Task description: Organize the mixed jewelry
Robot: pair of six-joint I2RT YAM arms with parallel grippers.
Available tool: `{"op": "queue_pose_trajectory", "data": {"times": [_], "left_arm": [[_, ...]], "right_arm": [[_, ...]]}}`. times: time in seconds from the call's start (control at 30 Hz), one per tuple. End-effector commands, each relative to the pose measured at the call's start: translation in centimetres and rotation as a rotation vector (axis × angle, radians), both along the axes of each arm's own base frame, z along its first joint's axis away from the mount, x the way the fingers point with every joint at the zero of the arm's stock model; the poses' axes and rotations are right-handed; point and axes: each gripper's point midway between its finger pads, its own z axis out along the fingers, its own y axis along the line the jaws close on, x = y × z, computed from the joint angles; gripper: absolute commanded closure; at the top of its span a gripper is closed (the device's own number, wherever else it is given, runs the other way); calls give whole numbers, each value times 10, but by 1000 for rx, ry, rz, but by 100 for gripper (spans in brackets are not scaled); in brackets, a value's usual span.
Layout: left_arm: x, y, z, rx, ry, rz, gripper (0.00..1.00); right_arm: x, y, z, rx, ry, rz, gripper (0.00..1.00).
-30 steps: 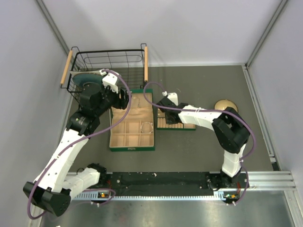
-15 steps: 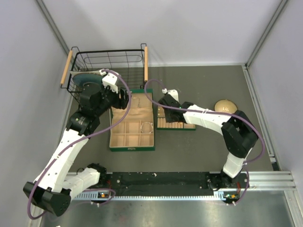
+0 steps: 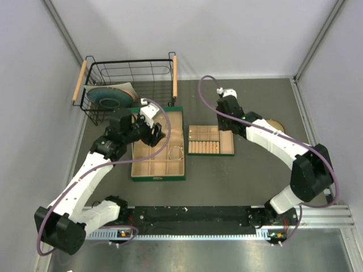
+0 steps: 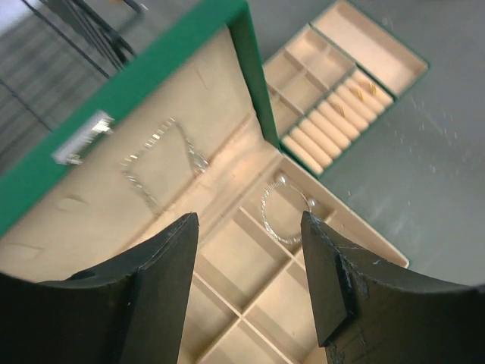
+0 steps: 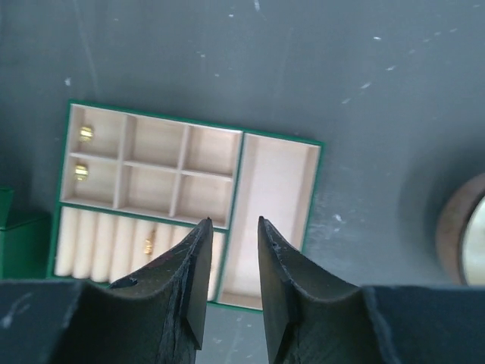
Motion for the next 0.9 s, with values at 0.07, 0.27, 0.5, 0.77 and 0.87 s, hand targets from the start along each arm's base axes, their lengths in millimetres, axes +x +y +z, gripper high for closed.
{"op": "queue_pose_trajectory", "data": {"times": [0.07, 0.27, 0.5, 0.77, 0.87], "left_arm": [[-14, -28, -38, 71, 36, -194, 38], [-10, -48, -69, 136, 104, -246, 39], [-5, -61, -106, 178, 204, -292, 41], [6, -66, -135, 224, 248, -302, 42], [10, -66, -139, 236, 249, -295, 42]], "right_arm": [[-11, -31, 3, -92, -43, 84, 68], [-13, -57, -11, -122, -20, 89, 63], [-9, -72, -27, -137, 24, 71, 59], [-3, -70, -45, -131, 74, 72, 62], [-3, -70, -47, -128, 82, 72, 63]]}}
